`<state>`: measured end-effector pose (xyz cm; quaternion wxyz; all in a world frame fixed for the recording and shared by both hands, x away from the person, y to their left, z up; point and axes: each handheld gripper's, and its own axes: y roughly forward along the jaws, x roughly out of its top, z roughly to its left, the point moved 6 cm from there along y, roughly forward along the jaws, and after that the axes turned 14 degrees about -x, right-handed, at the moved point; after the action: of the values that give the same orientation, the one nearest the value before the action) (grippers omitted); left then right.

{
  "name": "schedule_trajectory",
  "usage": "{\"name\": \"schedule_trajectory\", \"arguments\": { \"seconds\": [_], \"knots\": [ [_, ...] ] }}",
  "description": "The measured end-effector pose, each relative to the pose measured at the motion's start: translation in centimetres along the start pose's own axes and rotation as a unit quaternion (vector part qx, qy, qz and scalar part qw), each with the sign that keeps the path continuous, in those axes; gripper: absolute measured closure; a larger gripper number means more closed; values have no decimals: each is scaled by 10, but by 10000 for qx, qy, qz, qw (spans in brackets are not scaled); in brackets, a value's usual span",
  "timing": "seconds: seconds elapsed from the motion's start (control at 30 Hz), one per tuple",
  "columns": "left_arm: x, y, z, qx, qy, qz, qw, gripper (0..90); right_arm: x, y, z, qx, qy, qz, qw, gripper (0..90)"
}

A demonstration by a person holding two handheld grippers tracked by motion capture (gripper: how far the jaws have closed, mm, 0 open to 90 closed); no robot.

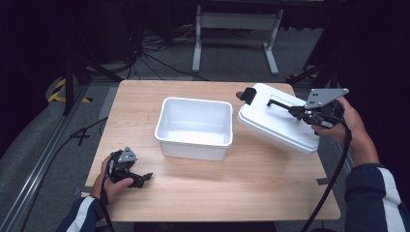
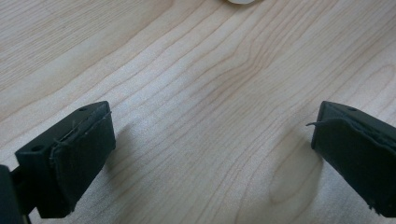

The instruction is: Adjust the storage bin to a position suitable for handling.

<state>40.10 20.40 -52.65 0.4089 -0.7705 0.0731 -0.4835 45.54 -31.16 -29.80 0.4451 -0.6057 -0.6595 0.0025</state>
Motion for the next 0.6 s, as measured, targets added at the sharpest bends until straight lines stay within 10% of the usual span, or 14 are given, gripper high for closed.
{"name": "schedule_trajectory", "arguments": {
  "seconds": [0.6],
  "knots": [
    [0,0,0,1,-5,-6,10000,1,-46,42,14,220,255,495,9982,847]
  ]
}}
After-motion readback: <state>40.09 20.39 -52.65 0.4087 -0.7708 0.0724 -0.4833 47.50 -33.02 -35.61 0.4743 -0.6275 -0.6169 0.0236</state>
